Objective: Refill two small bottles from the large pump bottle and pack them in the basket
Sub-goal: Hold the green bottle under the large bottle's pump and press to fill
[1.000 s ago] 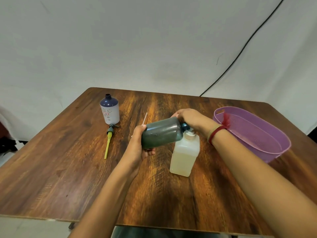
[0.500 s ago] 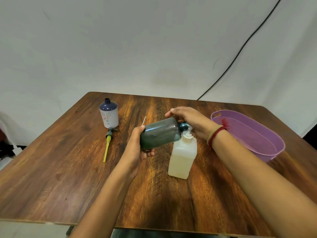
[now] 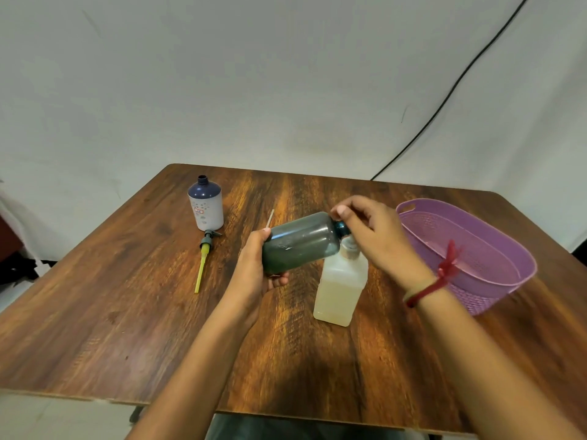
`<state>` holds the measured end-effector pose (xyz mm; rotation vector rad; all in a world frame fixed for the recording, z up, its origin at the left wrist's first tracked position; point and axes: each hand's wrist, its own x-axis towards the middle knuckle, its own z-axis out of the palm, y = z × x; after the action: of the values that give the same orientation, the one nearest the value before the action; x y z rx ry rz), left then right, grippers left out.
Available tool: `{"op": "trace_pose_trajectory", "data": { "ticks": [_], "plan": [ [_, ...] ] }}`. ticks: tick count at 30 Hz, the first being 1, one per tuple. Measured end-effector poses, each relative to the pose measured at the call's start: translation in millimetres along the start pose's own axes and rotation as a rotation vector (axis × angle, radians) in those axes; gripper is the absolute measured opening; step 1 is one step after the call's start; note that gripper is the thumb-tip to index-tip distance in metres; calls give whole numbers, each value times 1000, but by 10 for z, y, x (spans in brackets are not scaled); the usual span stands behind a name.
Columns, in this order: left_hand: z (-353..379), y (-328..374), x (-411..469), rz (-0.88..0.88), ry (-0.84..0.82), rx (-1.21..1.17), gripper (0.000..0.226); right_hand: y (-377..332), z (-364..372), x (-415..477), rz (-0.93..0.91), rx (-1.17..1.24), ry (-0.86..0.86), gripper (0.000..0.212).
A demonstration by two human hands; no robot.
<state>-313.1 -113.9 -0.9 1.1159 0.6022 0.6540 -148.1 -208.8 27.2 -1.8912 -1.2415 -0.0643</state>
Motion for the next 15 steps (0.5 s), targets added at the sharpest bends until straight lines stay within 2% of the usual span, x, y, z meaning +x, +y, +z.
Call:
{"op": "trace_pose_trajectory", "data": {
  "ticks": [6,11,13,15],
  "plan": [
    [25,-19,-17,33,42,22,23,31,285,-201,83,302,213,21],
    [52,-56,-23,42,86,32,25,-54,327,-181,434,728,281,40],
    [75,-70,-21,32,103,25,25,-94,332,-151,471,708,255,39],
    [96,-78,-16,19,110,12,26,-96,387,-139,462,588,240,37]
  ]
}}
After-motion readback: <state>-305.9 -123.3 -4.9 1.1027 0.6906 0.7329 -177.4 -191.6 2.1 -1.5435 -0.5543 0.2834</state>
